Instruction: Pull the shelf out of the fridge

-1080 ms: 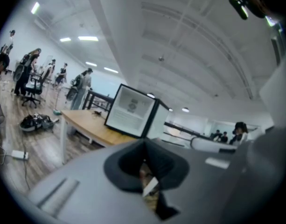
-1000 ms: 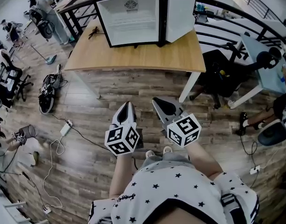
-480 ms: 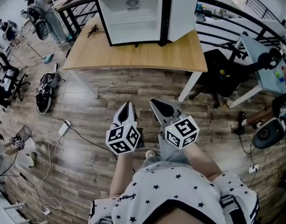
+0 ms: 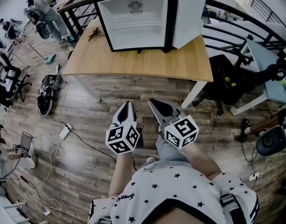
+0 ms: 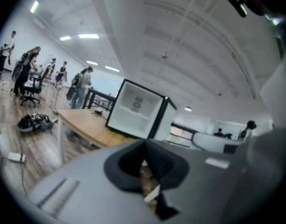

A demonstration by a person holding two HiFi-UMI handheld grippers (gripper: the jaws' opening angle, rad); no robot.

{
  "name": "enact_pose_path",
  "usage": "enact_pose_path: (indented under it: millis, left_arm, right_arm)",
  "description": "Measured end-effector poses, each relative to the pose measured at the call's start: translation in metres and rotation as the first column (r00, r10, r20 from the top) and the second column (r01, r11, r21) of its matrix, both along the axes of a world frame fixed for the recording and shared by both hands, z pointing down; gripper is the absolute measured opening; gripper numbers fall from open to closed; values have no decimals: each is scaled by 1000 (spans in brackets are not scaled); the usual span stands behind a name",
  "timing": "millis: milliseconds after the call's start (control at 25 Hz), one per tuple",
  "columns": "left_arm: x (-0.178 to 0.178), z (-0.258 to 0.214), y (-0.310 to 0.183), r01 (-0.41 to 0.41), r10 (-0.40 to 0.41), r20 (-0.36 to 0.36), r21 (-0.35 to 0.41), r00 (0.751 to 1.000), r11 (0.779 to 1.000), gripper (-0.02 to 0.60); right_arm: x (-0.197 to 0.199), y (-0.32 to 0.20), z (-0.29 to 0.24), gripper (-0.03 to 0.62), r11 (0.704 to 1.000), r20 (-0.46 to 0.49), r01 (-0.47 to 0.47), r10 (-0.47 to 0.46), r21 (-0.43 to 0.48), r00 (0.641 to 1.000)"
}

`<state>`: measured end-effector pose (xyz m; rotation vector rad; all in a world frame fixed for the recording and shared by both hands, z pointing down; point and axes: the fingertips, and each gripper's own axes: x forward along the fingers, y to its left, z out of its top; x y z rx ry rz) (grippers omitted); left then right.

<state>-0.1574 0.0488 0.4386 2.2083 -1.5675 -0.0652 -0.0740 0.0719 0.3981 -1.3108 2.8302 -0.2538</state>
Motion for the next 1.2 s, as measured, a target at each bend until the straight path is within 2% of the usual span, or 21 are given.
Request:
enact_pose_path:
  millis: [640, 920, 1200]
  left_arm:
    - [32, -7, -141, 14, -14, -24, -18, 1000, 1000, 6]
    - [39, -12, -200, 59, -60, -49, -17, 997, 998, 6]
    - [63, -8, -254, 86, -87, -73, -23, 994, 996, 6]
  right_arm:
    - [38, -145, -2, 23, 1000, -48, 24, -24, -1, 999]
    - [53, -199, -4, 23, 998, -56, 59, -59, 4, 997]
    - [77, -253, 1, 23, 996, -54, 88, -88, 4, 995]
